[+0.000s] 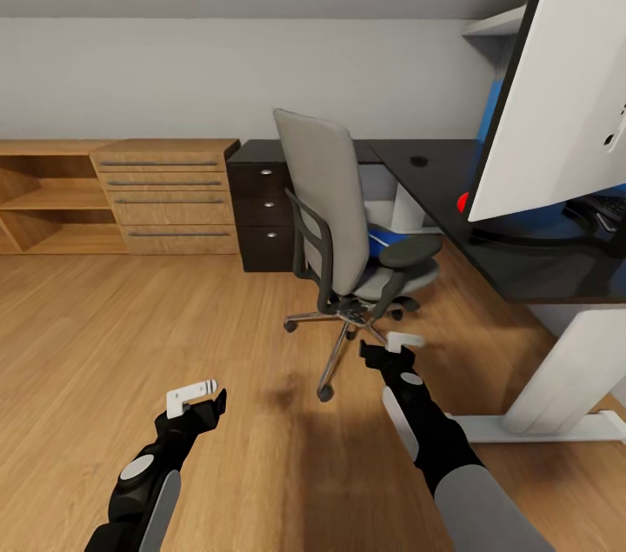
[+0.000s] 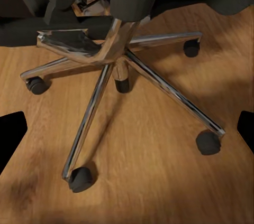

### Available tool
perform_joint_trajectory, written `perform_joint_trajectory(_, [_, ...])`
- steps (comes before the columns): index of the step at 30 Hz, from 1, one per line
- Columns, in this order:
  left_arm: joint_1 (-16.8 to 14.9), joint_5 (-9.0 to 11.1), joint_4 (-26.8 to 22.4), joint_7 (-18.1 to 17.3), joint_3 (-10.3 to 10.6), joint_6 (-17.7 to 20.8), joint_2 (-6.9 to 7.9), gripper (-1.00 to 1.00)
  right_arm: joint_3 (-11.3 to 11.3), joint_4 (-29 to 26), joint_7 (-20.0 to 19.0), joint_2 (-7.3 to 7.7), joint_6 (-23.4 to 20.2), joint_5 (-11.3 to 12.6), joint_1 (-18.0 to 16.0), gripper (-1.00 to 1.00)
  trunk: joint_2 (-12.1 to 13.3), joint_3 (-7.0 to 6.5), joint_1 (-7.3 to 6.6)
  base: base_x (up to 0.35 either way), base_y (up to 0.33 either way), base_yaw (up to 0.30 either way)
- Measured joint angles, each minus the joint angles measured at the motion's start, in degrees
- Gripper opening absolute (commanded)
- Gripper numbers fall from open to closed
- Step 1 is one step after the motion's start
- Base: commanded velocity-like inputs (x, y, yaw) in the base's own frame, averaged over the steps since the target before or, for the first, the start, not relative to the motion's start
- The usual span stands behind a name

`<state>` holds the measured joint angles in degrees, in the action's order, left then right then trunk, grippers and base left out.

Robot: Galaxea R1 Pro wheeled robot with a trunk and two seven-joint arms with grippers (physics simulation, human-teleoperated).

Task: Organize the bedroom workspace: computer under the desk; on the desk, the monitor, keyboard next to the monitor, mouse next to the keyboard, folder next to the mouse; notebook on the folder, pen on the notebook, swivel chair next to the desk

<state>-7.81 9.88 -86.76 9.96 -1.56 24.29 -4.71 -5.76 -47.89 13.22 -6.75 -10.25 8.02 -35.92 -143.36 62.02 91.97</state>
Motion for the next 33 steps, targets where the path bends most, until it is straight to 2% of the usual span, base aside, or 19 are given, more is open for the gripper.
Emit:
perform_joint_trajectory(2, [0.0,0.0,0.1,0.0,0.0,0.0,0.03,1.00,0.0,0.0,0.0,0.31,0.1,0.0,0.0,1.00,0.0,0.00,0.00,0.000,0.000,0.000])
perform_joint_trajectory(6, [0.0,0.0,1.2,-0.1,0.0,0.0,0.07,1.00,0.2,0.1,0.0,2.28,0.8,0.0,0.0,1.00,0.0,0.00,0.00,0.000,-0.095,0.000])
perform_joint_trajectory(12, [0.0,0.0,1.7,-0.1,0.1,0.0,0.08,1.00,0.3,0.2,0.1,4.07,2.9,0.1,0.0,1.00,0.0,0.00,0.00,0.000,-0.225,0.000])
perform_joint_trajectory(21, [0.0,0.0,1.9,-0.1,0.1,0.0,0.08,1.00,0.3,0.3,0.3,4.63,4.5,0.2,0.0,1.00,0.0,0.00,0.00,0.000,-0.067,0.000])
perform_joint_trajectory(29, [0.0,0.0,3.3,-0.2,0.3,0.0,0.08,1.00,0.3,1.0,0.4,4.76,9.8,0.2,0.0,1.00,0.0,0.00,-0.01,0.082,-0.097,0.000])
perform_joint_trajectory(33, [0.0,-0.1,3.9,-0.2,1.2,-0.1,0.08,1.00,0.3,1.9,0.5,4.77,12.4,0.2,0.0,1.00,0.0,0.00,-0.01,0.060,-0.044,0.000])
